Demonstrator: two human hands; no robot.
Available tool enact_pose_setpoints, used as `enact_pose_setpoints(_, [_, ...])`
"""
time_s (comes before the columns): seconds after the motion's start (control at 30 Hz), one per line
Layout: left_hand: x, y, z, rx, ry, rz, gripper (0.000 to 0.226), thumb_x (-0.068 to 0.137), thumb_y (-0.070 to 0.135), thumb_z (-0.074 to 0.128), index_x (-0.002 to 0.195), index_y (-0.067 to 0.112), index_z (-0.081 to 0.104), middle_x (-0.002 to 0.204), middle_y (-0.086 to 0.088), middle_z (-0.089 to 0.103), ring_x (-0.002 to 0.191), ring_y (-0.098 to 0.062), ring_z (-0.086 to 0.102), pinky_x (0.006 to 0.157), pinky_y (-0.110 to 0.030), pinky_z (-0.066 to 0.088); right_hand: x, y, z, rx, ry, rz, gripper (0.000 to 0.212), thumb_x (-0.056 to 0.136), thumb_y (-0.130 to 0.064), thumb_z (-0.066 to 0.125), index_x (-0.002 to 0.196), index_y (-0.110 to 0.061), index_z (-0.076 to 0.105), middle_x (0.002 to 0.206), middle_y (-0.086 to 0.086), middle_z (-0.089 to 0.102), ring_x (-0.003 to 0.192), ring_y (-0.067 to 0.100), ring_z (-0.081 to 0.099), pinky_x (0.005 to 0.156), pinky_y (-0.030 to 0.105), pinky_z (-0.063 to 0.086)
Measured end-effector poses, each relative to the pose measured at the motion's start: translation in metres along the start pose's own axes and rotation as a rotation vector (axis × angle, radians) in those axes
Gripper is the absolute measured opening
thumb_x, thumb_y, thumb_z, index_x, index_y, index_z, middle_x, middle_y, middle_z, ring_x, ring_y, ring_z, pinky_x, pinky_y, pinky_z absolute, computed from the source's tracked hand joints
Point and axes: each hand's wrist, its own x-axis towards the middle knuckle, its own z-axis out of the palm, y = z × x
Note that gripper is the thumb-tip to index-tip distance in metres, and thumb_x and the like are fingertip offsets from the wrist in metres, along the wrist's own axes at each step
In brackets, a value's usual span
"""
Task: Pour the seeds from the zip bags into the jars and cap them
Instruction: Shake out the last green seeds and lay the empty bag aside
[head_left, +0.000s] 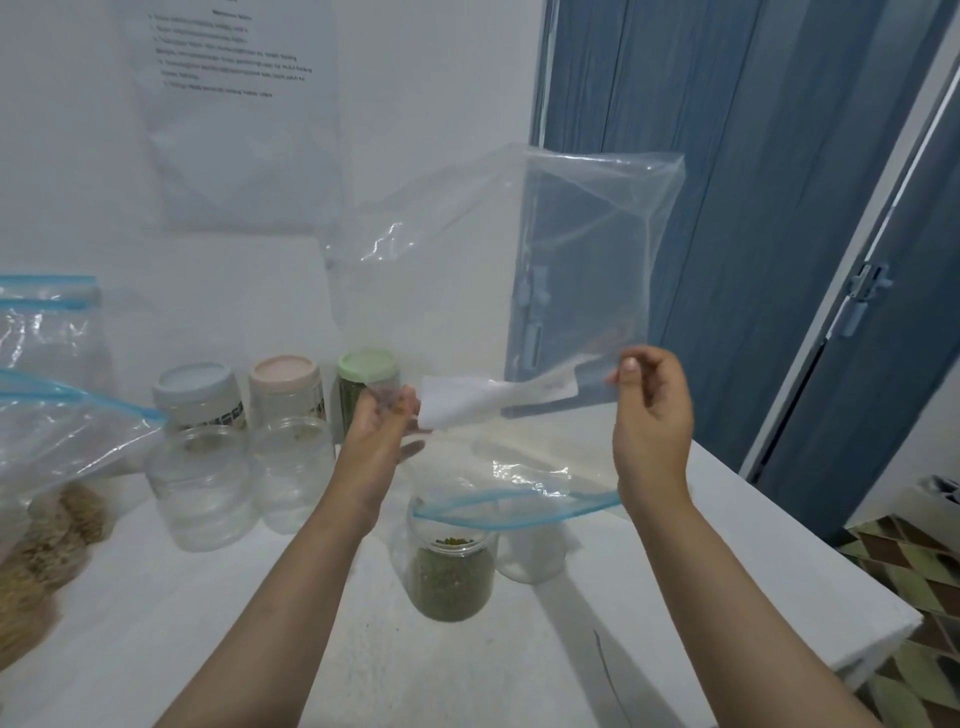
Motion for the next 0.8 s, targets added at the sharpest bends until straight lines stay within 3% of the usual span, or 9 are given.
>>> enact_pose_setpoints(0.13, [0.0,0.0,0.0,0.018,-0.008,0.026,0.018,0.098,0.037,0.054,0.114,0.028,0.056,0.111,0.008,0.064,0.104,-0.016,0.063,0.089,-0.035,0.054,-0.001,0.002,-0.002,-0.025,-0.014,0.018,0.018,0.104,-0.019,0.05,0.095,-0.032,0.059,0.081,-0.015,0.063,0.082,0.005,0.059,0.084,0.031,0.047])
enact_pose_setpoints(0.23, [-0.002,0.002,0.0,0.018,-0.083,0.046,0.021,0.096,0.042,0.058,0.112,0.03,0.055,0.099,0.019,0.065,0.096,-0.004,0.064,0.091,-0.034,0.054,0.002,0.004,-0.007,-0.012,0.023,0.047,0.017,0.104,-0.021,0.049,0.096,-0.033,0.058,0.082,-0.01,0.061,0.078,0.005,0.054,0.082,0.03,0.044])
enact_pose_setpoints(0.3, [-0.003,-0.004,-0.004,0.014,-0.143,0.038,0.05,0.082,0.06,0.07,0.119,0.03,0.054,0.104,0.021,0.066,0.099,0.0,0.064,0.095,-0.031,0.052,0.0,0.006,-0.01,-0.005,0.027,0.063,0.017,0.105,-0.021,0.048,0.097,-0.032,0.058,0.083,-0.008,0.061,0.077,0.005,0.053,0.084,0.03,0.044])
enact_pose_setpoints(0.37, [-0.005,-0.013,-0.008,0.036,-0.17,-0.019,0.086,0.06,0.077,0.074,0.127,0.028,0.051,0.117,0.011,0.067,0.11,-0.007,0.066,0.101,-0.033,0.048,-0.005,0.008,-0.013,0.003,0.036,0.068,0.016,0.105,-0.02,0.047,0.098,-0.031,0.057,0.084,-0.007,0.06,0.077,0.004,0.053,0.085,0.029,0.044])
enact_pose_setpoints(0.43, [-0.01,-0.022,-0.008,0.027,-0.23,-0.082,0.102,0.05,0.082,0.076,0.129,0.023,0.049,0.121,0.003,0.069,0.114,-0.015,0.066,0.104,-0.036,0.045,-0.011,0.009,-0.013,0.017,0.04,0.069,0.017,0.106,-0.019,0.046,0.099,-0.03,0.056,0.084,-0.007,0.059,0.076,0.003,0.051,0.081,0.024,0.044])
enact_pose_setpoints(0.53, [-0.017,-0.024,0.0,0.053,-0.309,-0.075,0.086,0.063,0.067,0.079,0.123,0.014,0.05,0.113,0.008,0.072,0.109,-0.016,0.068,0.1,-0.034,0.049,-0.013,0.009,-0.011,0.047,0.051,0.059,0.017,0.106,-0.017,0.045,0.099,-0.029,0.056,0.082,-0.01,0.058,0.076,0.004,0.051,0.078,0.022,0.043])
enact_pose_setpoints(0.63, [-0.015,-0.023,0.005,0.018,-0.265,-0.047,0.064,0.081,0.039,0.065,0.131,0.009,0.04,0.095,0.011,0.066,0.1,-0.009,0.067,0.097,-0.033,0.05,-0.01,0.006,-0.007,0.039,0.015,0.026,0.019,0.106,-0.016,0.045,0.097,-0.029,0.055,0.082,-0.014,0.055,0.078,0.006,0.052,0.081,0.027,0.043])
enact_pose_setpoints(0.7, [-0.013,-0.022,0.004,-0.02,-0.256,-0.062,0.061,0.081,0.037,0.06,0.134,0.018,0.037,0.097,0.009,0.058,0.096,-0.008,0.062,0.093,-0.033,0.05,-0.008,0.005,-0.005,0.037,-0.003,0.005,0.019,0.106,-0.015,0.045,0.097,-0.028,0.056,0.081,-0.014,0.054,0.078,0.005,0.052,0.081,0.027,0.045])
enact_pose_setpoints(0.8, [-0.011,-0.027,-0.001,-0.036,-0.272,-0.086,0.043,0.082,0.041,0.06,0.117,0.032,0.037,0.099,0.009,0.047,0.095,-0.007,0.051,0.089,-0.033,0.047,-0.001,0.006,-0.007,0.079,0.048,0.016,0.019,0.105,-0.016,0.046,0.097,-0.03,0.057,0.081,-0.019,0.056,0.082,0.004,0.055,0.091,0.03,0.047])
